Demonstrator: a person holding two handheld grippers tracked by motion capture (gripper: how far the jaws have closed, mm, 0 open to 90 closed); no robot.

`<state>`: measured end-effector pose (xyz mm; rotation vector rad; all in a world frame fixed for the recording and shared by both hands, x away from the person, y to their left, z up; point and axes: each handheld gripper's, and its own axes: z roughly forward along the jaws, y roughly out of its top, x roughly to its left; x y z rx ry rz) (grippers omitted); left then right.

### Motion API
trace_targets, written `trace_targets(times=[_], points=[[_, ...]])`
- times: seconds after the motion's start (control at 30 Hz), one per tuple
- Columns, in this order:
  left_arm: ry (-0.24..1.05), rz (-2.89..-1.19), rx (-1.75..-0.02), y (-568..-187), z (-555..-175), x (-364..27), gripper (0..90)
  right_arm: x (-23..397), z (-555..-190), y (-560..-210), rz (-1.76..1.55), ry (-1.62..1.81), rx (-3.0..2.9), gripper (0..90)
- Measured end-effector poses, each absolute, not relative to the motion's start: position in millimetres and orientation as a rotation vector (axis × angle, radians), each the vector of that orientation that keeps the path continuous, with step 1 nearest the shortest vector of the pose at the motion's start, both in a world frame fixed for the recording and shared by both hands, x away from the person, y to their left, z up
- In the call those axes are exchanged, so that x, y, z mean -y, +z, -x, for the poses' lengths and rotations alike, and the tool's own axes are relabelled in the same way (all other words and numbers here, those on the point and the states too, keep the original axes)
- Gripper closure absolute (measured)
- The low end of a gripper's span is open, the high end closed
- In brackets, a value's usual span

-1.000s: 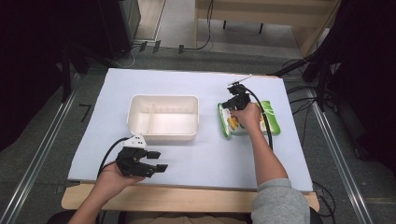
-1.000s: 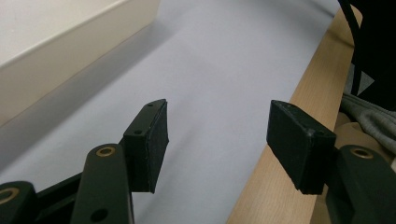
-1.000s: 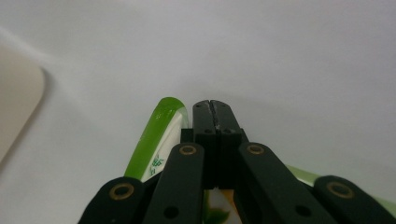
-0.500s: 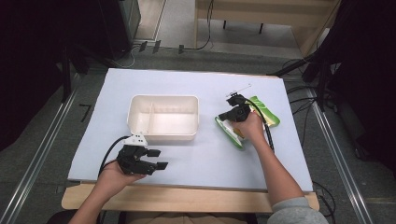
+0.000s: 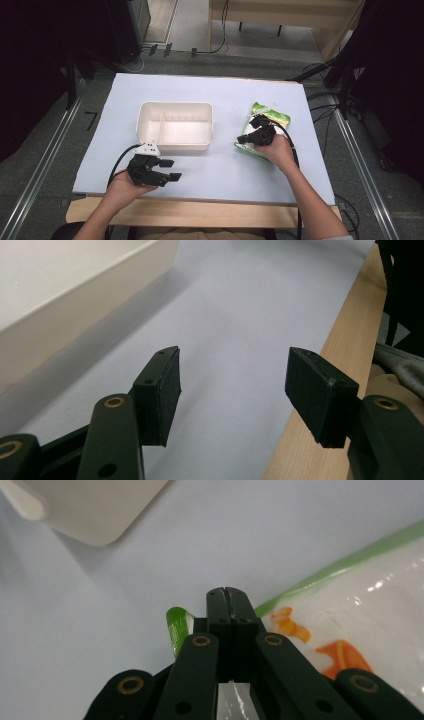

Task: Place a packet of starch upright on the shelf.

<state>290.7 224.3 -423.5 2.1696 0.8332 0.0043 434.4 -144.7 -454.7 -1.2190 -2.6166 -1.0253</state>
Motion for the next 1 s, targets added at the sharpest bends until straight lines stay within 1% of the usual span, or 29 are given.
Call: trace_targets(times=[0.2, 0.5, 0.53, 0.57, 0.7, 0.73, 0.77, 0.83, 0.9, 1.0], points=[[-0.002, -2.172, -0.817, -424, -294, -221, 39.8, 154, -421, -454, 1.217, -1.043, 2.609, 90.0], [-0.009, -2.17, -0.798, -422, -296, -219, 39.8, 163, -414, -449, 1.262, -1.052, 2.603, 90.0], [-0.009, -2.171, -0.795, -421, -296, -219, 39.8, 166, -414, -446, 1.276, -1.086, 2.593, 83.5], [-0.006, -2.178, -0.797, -421, -295, -219, 39.8, 170, -414, -442, 1.291, -1.131, 2.584, 79.9], [-0.004, -2.173, -0.797, -421, -294, -219, 39.6, 186, -415, -424, 1.407, -1.199, 2.614, 75.4], [-0.002, -2.175, -0.801, -420, -294, -219, 39.5, 190, -416, -421, 1.443, -1.209, 2.605, 74.8], [-0.001, -2.174, -0.803, -420, -294, -219, 39.4, 195, -417, -419, 1.473, -1.219, 2.598, 72.0], [0.002, -2.177, -0.802, -420, -294, -220, 39.3, 203, -419, -416, 1.536, -1.218, 2.615, 70.6], [0.001, -2.172, -0.808, -421, -295, -220, 39.3, 212, -421, -414, 1.599, -1.214, 2.604, 67.0], [0.001, -2.185, -0.806, -421, -295, -220, 39.3, 224, -427, -413, 1.686, -1.195, 2.609, 57.6]])
